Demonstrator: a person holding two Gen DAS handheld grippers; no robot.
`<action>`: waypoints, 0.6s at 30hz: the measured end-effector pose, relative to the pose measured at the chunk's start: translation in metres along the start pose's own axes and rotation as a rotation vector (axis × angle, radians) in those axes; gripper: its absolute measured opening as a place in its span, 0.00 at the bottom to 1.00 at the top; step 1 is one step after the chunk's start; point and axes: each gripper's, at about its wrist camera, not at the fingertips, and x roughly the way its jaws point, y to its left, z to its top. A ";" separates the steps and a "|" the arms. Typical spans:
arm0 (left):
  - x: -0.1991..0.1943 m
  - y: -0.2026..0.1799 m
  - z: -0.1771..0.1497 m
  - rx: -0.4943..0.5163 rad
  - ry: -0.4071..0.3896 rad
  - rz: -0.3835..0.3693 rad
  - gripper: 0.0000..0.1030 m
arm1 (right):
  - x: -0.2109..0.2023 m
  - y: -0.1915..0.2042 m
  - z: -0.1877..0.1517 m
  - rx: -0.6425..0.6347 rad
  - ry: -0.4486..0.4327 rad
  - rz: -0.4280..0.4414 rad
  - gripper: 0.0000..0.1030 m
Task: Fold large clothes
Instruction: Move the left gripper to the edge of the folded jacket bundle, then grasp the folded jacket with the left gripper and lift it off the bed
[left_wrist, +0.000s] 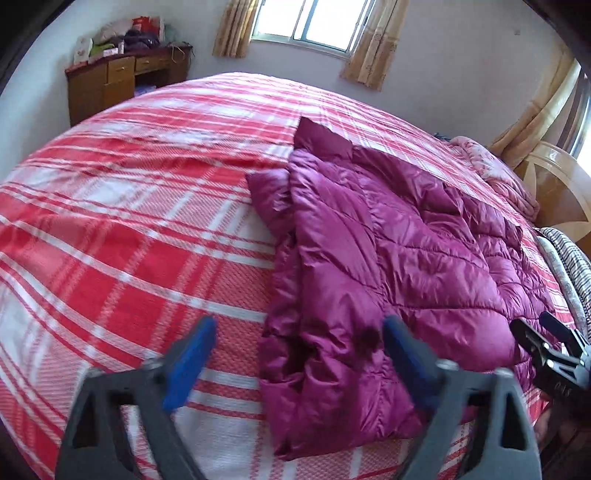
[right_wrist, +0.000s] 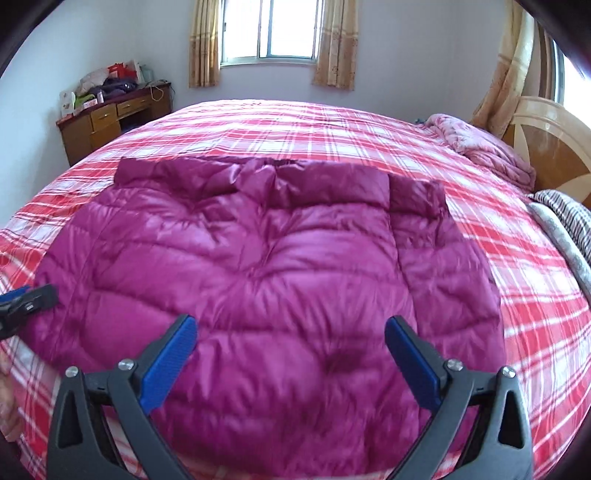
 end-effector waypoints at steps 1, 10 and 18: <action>0.003 -0.002 -0.001 0.001 0.009 -0.014 0.66 | 0.003 0.002 -0.002 -0.012 0.005 -0.008 1.00; -0.022 -0.026 0.002 0.088 -0.075 -0.115 0.11 | 0.034 0.009 -0.015 -0.051 0.033 -0.018 1.00; -0.079 -0.089 0.023 0.254 -0.185 -0.195 0.11 | 0.032 0.000 -0.012 -0.043 0.052 0.023 1.00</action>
